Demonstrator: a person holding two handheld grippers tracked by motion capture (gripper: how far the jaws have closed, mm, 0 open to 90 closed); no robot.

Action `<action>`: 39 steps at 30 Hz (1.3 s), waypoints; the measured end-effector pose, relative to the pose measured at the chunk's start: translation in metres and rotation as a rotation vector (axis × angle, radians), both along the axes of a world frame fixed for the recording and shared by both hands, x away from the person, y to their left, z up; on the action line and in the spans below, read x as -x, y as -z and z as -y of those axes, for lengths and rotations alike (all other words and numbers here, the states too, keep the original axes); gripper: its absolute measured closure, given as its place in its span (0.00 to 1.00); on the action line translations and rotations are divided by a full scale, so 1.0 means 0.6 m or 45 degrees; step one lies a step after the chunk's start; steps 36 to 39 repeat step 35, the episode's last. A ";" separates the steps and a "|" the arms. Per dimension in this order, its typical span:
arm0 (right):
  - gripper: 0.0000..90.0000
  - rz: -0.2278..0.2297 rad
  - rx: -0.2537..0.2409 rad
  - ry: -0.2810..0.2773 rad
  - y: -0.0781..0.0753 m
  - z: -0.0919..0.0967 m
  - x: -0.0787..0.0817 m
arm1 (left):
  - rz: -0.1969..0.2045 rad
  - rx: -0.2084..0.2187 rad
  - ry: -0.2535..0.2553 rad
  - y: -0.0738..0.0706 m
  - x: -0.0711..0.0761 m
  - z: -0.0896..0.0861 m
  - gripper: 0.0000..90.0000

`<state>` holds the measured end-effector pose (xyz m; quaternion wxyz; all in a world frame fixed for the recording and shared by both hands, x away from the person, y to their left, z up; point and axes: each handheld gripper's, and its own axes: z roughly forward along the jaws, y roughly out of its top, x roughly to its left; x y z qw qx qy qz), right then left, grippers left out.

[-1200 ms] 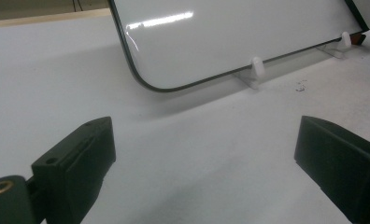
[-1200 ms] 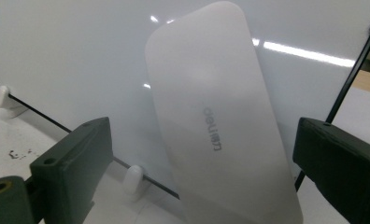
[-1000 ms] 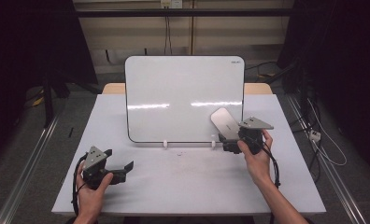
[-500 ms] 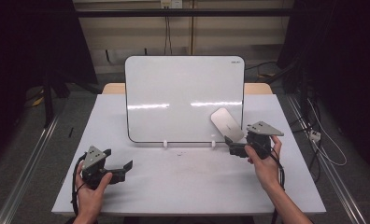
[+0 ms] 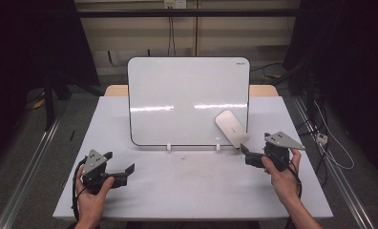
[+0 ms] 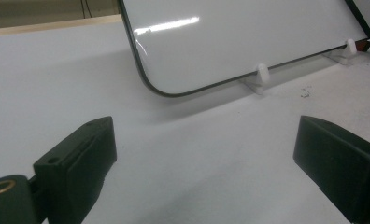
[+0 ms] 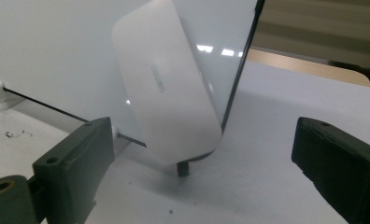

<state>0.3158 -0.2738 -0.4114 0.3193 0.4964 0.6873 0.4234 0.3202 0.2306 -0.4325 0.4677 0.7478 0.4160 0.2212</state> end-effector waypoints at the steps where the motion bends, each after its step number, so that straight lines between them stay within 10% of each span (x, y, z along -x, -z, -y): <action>1: 0.06 0.000 -0.008 0.001 0.001 0.003 0.003 | 0.002 0.013 -0.006 0.000 0.000 0.000 0.07; 39: 0.06 -0.057 -0.023 0.081 0.059 0.048 0.072 | 0.008 0.034 -0.021 -0.002 0.004 -0.001 0.07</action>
